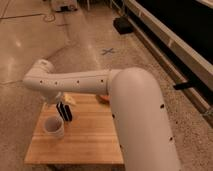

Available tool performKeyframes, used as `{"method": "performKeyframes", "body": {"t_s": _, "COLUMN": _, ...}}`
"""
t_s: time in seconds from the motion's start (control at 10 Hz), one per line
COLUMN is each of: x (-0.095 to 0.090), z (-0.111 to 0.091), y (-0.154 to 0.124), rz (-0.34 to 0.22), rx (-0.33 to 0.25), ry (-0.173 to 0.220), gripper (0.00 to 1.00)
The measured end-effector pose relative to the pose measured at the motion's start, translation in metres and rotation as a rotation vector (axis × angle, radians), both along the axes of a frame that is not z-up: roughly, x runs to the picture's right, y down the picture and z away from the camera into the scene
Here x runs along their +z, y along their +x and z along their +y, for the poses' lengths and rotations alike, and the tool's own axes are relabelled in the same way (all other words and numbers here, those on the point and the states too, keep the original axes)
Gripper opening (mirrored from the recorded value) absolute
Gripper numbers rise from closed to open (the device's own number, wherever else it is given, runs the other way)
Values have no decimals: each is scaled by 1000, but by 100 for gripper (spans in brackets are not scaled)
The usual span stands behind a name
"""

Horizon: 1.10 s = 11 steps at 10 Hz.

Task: Place the eraser in the ceramic cup

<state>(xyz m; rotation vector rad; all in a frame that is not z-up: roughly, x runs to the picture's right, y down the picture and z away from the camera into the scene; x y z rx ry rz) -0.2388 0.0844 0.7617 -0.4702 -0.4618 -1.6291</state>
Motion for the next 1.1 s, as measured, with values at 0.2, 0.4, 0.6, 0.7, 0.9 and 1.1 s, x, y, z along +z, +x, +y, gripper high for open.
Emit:
{"method": "performKeyframes", "body": {"t_s": 0.2, "x": 15, "z": 0, "y": 0, "rz": -3, "rx": 8, "ry": -17, "gripper": 80}}
{"method": "performKeyframes", "body": {"t_s": 0.4, "x": 29, "z": 3, "y": -2, "rz": -2, "rx": 8, "ry": -40, "gripper": 67}}
{"method": "performKeyframes", "body": {"t_s": 0.6, "x": 38, "z": 8, "y": -1, "rz": 15, "rx": 3, "ry": -79, "gripper": 48}}
{"method": "performKeyframes", "body": {"t_s": 0.7, "x": 38, "z": 9, "y": -1, "rz": 23, "rx": 1, "ry": -100, "gripper": 37}}
{"method": "performKeyframes", "body": {"t_s": 0.9, "x": 34, "z": 9, "y": -4, "rz": 30, "rx": -1, "ry": -118, "gripper": 17}}
{"method": "performKeyframes", "body": {"t_s": 1.1, "x": 20, "z": 0, "y": -6, "rz": 25, "rx": 7, "ry": -90, "gripper": 1}}
